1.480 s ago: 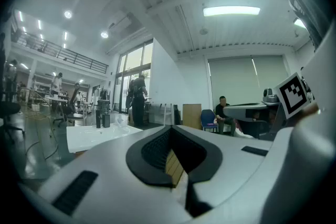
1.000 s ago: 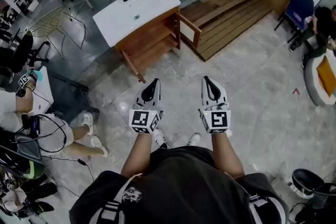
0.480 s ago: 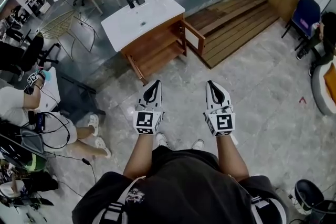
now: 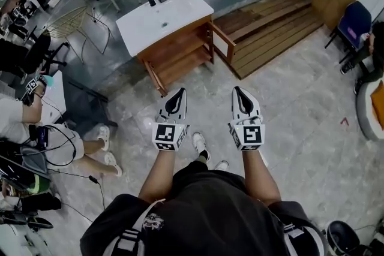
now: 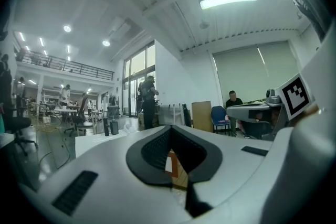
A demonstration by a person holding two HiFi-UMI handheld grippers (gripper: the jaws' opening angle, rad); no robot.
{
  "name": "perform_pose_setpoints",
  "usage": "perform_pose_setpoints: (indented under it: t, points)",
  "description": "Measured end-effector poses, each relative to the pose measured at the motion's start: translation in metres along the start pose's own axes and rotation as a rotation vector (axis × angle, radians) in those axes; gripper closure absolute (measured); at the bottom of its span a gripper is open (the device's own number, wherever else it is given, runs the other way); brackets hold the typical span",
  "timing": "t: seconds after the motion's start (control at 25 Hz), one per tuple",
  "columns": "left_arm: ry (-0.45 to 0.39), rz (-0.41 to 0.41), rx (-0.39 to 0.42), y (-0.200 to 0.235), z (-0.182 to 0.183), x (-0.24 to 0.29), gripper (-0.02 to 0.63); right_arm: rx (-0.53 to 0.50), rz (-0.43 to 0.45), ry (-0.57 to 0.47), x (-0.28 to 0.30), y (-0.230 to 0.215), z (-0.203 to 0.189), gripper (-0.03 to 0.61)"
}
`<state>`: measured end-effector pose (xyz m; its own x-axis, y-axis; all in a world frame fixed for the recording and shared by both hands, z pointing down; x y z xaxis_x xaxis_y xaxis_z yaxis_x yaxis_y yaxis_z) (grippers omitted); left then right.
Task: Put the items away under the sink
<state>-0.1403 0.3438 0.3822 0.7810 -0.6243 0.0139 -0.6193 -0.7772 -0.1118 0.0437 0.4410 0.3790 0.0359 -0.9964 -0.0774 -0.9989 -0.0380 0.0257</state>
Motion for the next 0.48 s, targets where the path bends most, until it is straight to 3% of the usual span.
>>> perform_pose_setpoints:
  t: [0.48]
  points:
    - [-0.036, 0.002, -0.024, 0.082, -0.004, 0.084, 0.607, -0.033, 0.104, 0.022, 0.142, 0.013, 0.0, 0.554]
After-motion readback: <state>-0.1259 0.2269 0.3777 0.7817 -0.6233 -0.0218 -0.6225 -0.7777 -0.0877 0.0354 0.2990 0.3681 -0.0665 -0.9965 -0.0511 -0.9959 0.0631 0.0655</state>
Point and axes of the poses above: the fingertips, and each gripper's own axes: x forward along the fingers, y to its left, z out of its top, the point moved 4 cm from there along -x, backward along the fingers, and after that the axes turned 3 degrees about z, right-handed, at the moved point
